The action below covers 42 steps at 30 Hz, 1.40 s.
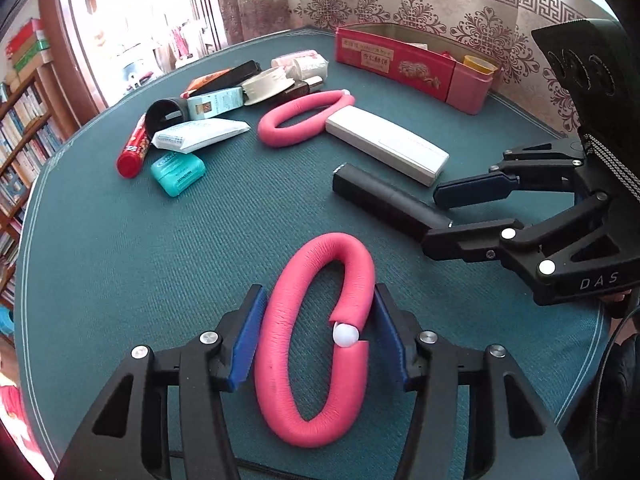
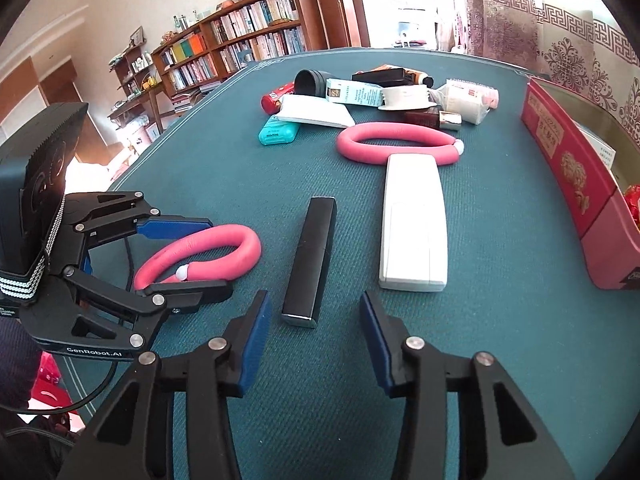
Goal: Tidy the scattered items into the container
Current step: 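Grasp the black stick with the right gripper while left holds pink ring, then lower black stick into red tin with right while left drops pink ring into tin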
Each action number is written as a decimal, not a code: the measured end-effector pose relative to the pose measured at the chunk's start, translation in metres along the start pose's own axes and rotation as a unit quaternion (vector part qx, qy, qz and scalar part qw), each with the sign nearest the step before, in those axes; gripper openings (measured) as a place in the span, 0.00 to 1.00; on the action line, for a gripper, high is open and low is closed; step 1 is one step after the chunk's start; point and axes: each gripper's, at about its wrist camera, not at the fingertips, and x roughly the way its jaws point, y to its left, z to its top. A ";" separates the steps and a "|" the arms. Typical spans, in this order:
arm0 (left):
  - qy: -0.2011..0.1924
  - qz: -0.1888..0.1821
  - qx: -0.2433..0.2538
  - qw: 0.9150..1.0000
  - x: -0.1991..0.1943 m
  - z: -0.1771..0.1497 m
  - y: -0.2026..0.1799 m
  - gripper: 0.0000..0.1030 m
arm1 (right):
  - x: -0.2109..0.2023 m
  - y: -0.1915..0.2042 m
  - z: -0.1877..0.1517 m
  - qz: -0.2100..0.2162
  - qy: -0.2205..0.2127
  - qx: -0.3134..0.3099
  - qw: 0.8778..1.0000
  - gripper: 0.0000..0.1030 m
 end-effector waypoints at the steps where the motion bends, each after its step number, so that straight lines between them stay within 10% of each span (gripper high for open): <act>1: -0.005 0.013 -0.009 1.000 -0.002 0.000 0.003 0.55 | 0.001 0.002 0.001 0.001 0.001 -0.001 1.000 0.45; 14: -0.038 0.113 -0.131 0.984 -0.009 0.014 0.049 0.55 | 0.024 0.020 0.018 -0.078 0.009 -0.031 0.996 0.27; 33: -0.058 0.098 -0.150 0.982 -0.009 0.043 0.040 0.55 | -0.021 -0.015 0.027 -0.019 -0.078 0.049 0.996 0.21; 42: -0.084 0.061 -0.120 0.987 -0.008 0.088 0.010 0.55 | -0.063 -0.076 0.036 -0.077 -0.141 0.107 0.981 0.21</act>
